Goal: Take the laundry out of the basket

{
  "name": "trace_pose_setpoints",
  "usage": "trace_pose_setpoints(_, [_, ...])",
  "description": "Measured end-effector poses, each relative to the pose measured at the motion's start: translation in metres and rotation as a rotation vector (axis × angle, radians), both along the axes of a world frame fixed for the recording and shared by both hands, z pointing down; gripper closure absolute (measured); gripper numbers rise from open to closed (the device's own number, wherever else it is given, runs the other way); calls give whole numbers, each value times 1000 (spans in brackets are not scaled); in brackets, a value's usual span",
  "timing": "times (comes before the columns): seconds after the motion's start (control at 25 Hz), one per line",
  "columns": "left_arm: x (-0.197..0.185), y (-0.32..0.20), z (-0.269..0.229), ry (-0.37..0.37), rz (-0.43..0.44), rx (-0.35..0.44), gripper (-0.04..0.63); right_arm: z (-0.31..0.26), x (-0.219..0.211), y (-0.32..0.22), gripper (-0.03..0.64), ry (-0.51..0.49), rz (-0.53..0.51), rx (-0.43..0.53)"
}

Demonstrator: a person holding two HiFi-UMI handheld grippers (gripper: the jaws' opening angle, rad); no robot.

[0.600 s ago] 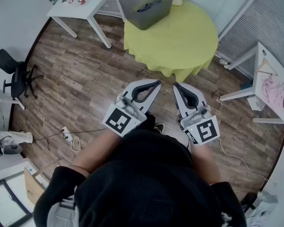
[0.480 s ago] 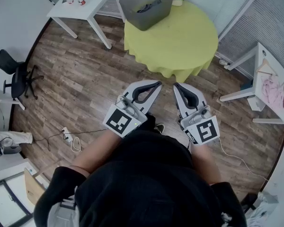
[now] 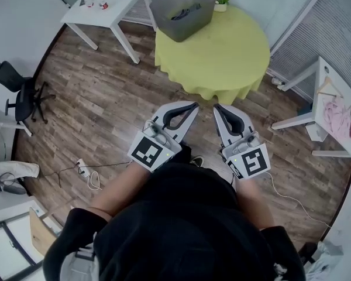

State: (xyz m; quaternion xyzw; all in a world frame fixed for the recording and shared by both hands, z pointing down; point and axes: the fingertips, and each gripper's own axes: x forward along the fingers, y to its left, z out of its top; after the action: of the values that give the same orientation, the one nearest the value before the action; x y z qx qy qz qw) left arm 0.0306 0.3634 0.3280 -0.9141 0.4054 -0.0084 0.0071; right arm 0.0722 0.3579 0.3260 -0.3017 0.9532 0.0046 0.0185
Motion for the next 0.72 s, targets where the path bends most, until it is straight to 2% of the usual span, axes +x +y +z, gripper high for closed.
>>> trace_pose_setpoints(0.28, [-26,-20,-3,3,-35,8,586,-4,-19,-13,594,26,-26,9])
trace_pose_setpoints(0.56, [-53,-54,-2,-13,-24,30,586,-2,-51,-45,592,54,-43,-1])
trace_pose_setpoints(0.72, [-71,-76,-1,5,-22,22,586,-1,-77,-68,592,62,-37,-13])
